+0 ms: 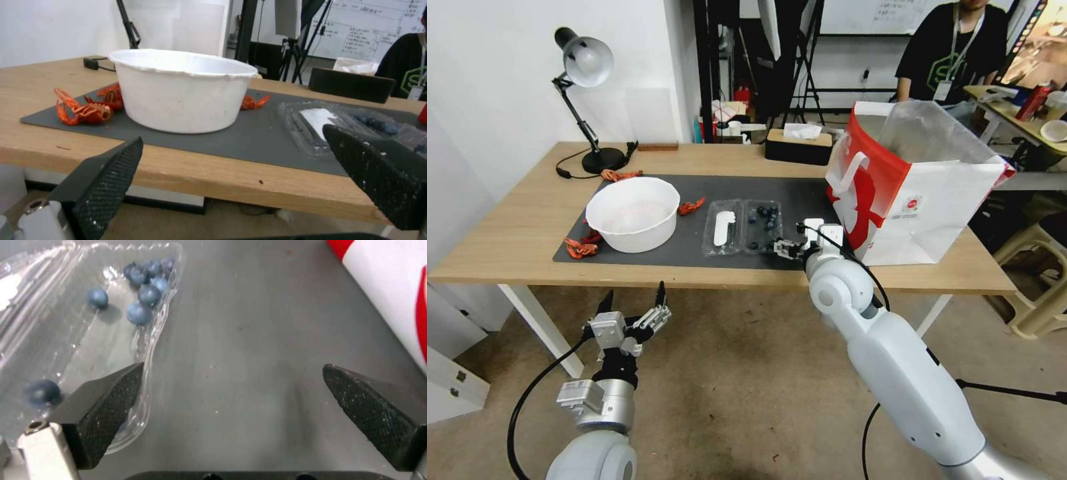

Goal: Close the takeout container lid, then place the container into the takeout bag.

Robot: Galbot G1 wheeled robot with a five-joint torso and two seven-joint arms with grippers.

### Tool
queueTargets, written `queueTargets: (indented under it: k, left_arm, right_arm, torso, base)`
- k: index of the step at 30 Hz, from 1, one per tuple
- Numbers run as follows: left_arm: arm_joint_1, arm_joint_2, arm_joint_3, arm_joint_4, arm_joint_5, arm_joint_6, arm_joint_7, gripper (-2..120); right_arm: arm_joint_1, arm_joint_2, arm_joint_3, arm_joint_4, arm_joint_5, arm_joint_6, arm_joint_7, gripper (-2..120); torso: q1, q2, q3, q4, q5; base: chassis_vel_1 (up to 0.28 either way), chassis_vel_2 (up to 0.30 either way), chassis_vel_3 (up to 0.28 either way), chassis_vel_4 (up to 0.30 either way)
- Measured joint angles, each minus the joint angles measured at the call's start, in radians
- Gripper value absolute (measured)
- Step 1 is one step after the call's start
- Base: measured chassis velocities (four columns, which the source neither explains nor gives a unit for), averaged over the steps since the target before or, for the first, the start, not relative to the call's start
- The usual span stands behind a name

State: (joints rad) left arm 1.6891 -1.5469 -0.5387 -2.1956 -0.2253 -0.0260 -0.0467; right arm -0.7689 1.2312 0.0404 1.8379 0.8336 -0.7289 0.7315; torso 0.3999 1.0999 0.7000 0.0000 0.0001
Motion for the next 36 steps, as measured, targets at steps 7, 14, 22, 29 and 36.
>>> queueTargets:
  k: [7, 14, 22, 29, 36]
  left_arm:
    - [-0.001, 0.003, 0.000, 0.001, 0.000, 0.000, 0.000, 100]
    - [-0.001, 0.009, -0.003, 0.001, -0.001, 0.005, -0.001, 100]
    - [-0.003, 0.017, -0.002, 0.001, -0.004, 0.006, -0.002, 100]
    - [-0.001, 0.022, 0.002, -0.010, -0.005, 0.006, -0.003, 100]
    - [0.006, 0.031, 0.001, -0.017, -0.007, 0.004, -0.004, 100]
  right_arm:
    - [-0.034, -0.007, 0.027, 0.081, -0.067, 0.086, -0.076, 100]
    - [-0.160, -0.067, 0.061, 0.213, -0.228, 0.320, -0.246, 100]
    - [-0.446, -0.146, 0.184, 0.434, -0.436, 0.555, -0.379, 100]
    - [-0.732, -0.146, 0.246, 0.587, -0.656, 0.693, -0.372, 100]
    - [-0.919, -0.107, 0.215, 0.595, -0.841, 0.791, -0.317, 100]
  torso:
    - [0.000, 0.000, 0.000, 0.0001, 0.0000]
    - [0.000, 0.000, 0.000, 0.0000, -0.0002]
    - [0.000, 0.000, 0.000, -0.0001, 0.0000]
    - [0.000, 0.000, 0.000, 0.0000, 0.0000]
    - [0.000, 0.000, 0.000, 0.0000, -0.0002]
  base:
    - [0.000, 0.000, 0.000, 0.000]
    - [0.000, 0.000, 0.000, 0.000]
    - [0.000, 0.000, 0.000, 0.000]
    - [0.000, 0.000, 0.000, 0.000]
    - [0.000, 0.000, 0.000, 0.000]
